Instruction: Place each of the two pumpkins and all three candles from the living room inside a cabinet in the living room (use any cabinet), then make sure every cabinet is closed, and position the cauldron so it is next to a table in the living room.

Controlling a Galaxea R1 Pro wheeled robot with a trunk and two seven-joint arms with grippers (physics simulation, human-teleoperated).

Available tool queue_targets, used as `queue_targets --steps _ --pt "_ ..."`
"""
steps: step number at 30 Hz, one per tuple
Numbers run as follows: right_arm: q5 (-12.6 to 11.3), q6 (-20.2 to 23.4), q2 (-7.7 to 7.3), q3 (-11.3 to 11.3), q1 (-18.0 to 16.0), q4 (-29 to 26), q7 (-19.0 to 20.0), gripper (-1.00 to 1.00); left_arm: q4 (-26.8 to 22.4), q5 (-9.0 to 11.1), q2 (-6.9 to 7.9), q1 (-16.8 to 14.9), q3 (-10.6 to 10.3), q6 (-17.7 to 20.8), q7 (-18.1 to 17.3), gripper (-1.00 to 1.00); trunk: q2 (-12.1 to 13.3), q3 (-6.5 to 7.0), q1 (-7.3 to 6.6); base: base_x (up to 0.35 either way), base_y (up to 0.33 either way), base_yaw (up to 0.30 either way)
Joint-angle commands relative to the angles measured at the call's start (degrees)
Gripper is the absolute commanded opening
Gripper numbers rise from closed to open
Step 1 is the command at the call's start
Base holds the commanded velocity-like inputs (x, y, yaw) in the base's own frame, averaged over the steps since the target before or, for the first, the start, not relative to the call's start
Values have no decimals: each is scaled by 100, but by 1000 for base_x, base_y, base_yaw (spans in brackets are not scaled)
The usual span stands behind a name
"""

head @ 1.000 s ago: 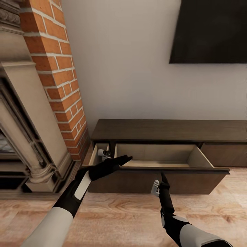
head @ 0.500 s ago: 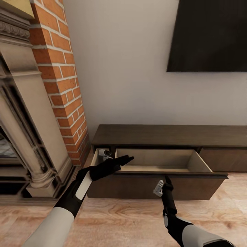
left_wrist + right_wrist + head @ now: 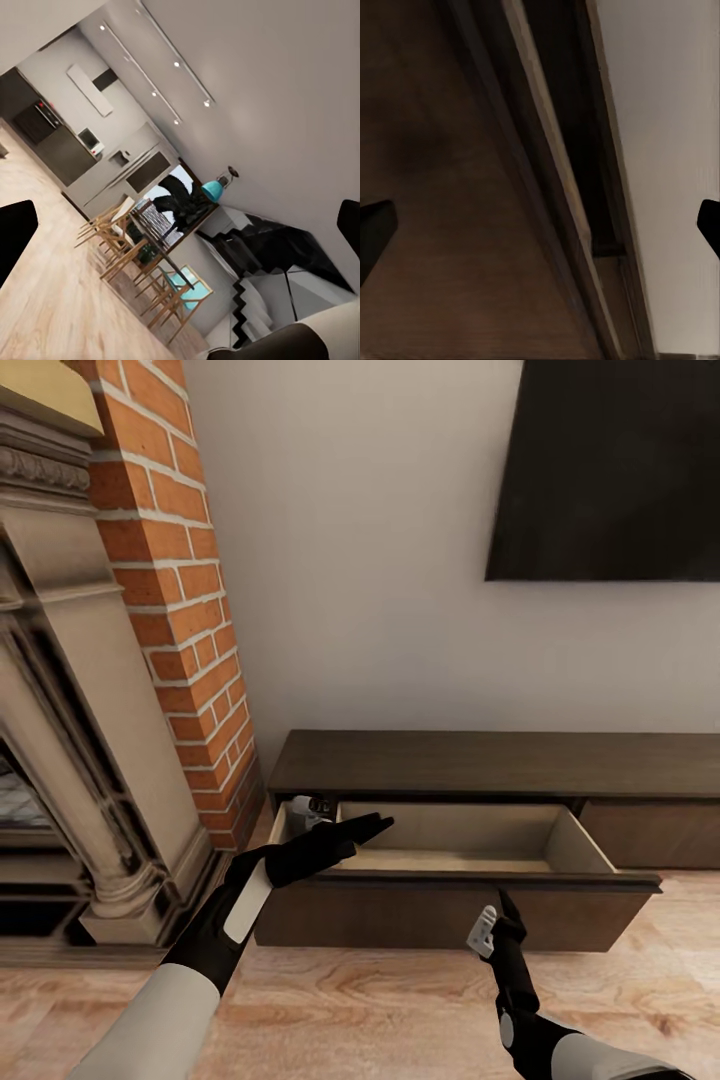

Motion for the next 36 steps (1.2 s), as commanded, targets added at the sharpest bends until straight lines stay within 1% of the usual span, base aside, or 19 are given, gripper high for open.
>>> queue_targets --steps 1,9,10,11,14,17,20,21,23,24,25,27,28,30,31,33,34,36 --pt "-16 -6 -3 0 2 -1 0 100 -1 -1 0 1 1 0 0 100 42 18 -22 0 0 0" --pt "6 -12 28 0 10 83 1 100 7 -1 0 1 -6 -9 2 100 362 162 -198 0 0 0" --pt "9 -12 22 0 9 78 8 100 3 -1 -6 2 -10 -9 168 100 403 180 -220 0 0 0" --pt "9 -12 21 0 9 80 8 100 1 -1 -14 2 -10 -9 249 100 443 198 -242 0 0 0" --pt "3 -12 23 -2 8 78 13 100 3 -1 -60 2 -33 -9 365 100 563 252 -308 0 0 0" --pt "-10 -12 12 -7 8 65 12 100 2 -1 -73 2 -135 -9 533 100 683 306 -374 0 0 0" --pt "-40 -17 -15 -20 7 54 18 100 -1 6 -73 2 -204 -9 931 100 804 359 -440 0 0 0" --pt "-48 -18 -25 -23 6 55 29 100 -1 6 -71 2 -207 -9 1001 100 844 377 -462 0 0 0" --pt "-87 -19 -102 -30 5 64 160 100 4 7 -63 2 -211 -9 1229 100 924 413 -506 0 0 0" --pt "-101 -20 -130 -31 4 67 216 100 4 8 -65 2 -213 -9 1270 100 964 431 -528 0 0 0" --pt "-138 -20 -194 -38 4 68 349 100 5 8 -69 2 -216 -9 1334 100 1004 449 -550 0 0 0" --pt "-306 -38 -374 -88 4 48 689 100 6 8 -75 2 -219 -9 1449 100 1084 485 -594 0 0 0" --pt "-381 -55 -421 -116 5 41 793 100 5 8 -74 2 -220 -9 1484 100 1125 503 -616 0 0 0" --pt "-811 -210 -558 -272 4 15 1263 100 1 13 -68 2 -211 -9 1642 100 1205 539 -659 0 0 0" --pt "-933 -268 -583 -313 4 10 1381 100 0 14 -66 2 -211 -7 1676 100 1245 557 -681 0 0 0" --pt "-1405 -489 -686 -431 5 -15 1813 100 15 11 -62 3 -222 -6 1773 100 1325 593 -725 0 0 0" --pt "-1512 -524 -724 -450 4 -25 1913 100 31 10 -60 6 -223 -7 1788 100 1365 611 -747 0 0 0" --pt "-1890 -629 -893 -500 4 -83 2366 100 245 9 -37 16 -227 -8 1822 100 1445 647 -791 0 0 0"
